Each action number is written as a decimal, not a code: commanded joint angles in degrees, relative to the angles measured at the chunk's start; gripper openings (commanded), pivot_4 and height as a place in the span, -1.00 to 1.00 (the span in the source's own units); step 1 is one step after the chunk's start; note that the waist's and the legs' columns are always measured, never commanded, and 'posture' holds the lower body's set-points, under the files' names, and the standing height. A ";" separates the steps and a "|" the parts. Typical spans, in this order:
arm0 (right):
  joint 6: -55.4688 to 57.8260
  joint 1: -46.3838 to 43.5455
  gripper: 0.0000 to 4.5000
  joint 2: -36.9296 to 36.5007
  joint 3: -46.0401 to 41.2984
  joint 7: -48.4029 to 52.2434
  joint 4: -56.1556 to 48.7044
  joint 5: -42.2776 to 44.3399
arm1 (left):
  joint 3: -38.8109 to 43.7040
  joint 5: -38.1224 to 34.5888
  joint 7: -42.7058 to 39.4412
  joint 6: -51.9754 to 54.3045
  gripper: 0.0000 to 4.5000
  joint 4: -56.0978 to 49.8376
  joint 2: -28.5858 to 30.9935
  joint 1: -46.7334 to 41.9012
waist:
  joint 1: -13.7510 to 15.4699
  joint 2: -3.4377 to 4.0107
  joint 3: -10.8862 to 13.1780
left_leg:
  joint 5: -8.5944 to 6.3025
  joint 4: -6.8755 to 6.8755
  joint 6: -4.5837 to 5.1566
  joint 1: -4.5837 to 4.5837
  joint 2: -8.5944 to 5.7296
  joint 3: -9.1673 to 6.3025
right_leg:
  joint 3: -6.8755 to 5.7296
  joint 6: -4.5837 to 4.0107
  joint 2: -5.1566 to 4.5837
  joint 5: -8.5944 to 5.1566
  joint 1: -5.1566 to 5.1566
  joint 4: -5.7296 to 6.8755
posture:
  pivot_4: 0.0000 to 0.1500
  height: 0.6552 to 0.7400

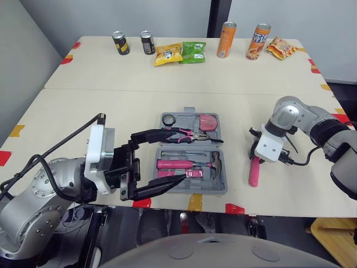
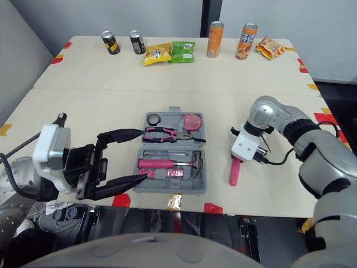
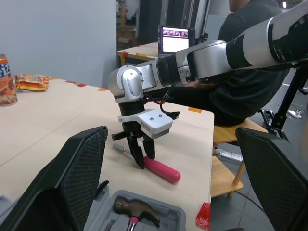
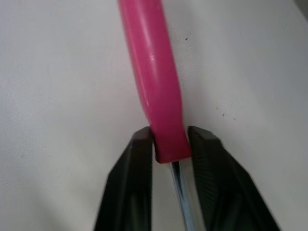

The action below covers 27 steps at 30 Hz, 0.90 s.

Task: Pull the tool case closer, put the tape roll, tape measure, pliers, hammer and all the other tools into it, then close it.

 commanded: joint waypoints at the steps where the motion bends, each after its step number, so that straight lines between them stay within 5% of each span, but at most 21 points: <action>1: 2.55 1.92 -0.81 -3.83 -0.94 3.07 -1.60 2.78 | 3.86 -3.25 -2.95 0.31 1.00 0.74 2.54 -0.31 | 0.22 0.00 0.00 | 0.00 0.01 0.00 -0.01 0.00 0.00 | 0.00 0.00 0.00 0.00 0.00 -0.01 | 1.00 1.00; 8: 14.88 9.68 -0.81 -12.77 -6.95 3.07 -16.83 11.85 | -0.44 3.70 -14.49 -2.71 1.00 17.76 2.68 -8.00 | 0.07 0.01 0.01 | -0.01 -0.03 -0.02 0.07 0.05 0.04 | 0.05 0.01 0.06 0.00 -0.01 0.01 | 1.00 1.00; 14: 32.64 22.06 -0.81 -20.37 -19.16 -1.93 -34.27 16.75 | -1.53 6.47 -19.85 -5.17 1.00 21.10 1.19 -7.98 | -0.44 0.00 0.02 | -0.02 -0.21 -0.05 0.12 0.09 0.05 | 0.13 0.01 0.15 0.00 -0.02 -0.05 | 1.00 1.00; 22: 72.26 50.86 -0.81 -31.81 -42.59 -30.25 -62.32 30.84 | -0.05 7.64 -23.56 -7.27 1.00 21.73 0.53 -4.60 | 0.80 0.04 0.02 | -0.03 -0.51 -0.09 0.26 0.09 0.04 | 0.13 0.05 0.18 0.03 0.08 -0.31 | 1.00 1.00; 27: 99.94 65.75 -0.81 -27.82 -63.39 -50.41 -77.81 47.21 | -0.18 8.52 -25.11 -8.16 1.00 23.48 -0.10 -4.75 | 1.22 0.07 -0.01 | -0.04 -0.59 -0.14 0.35 0.10 0.05 | 0.15 0.07 0.19 0.05 0.13 -0.40 | 1.00 1.00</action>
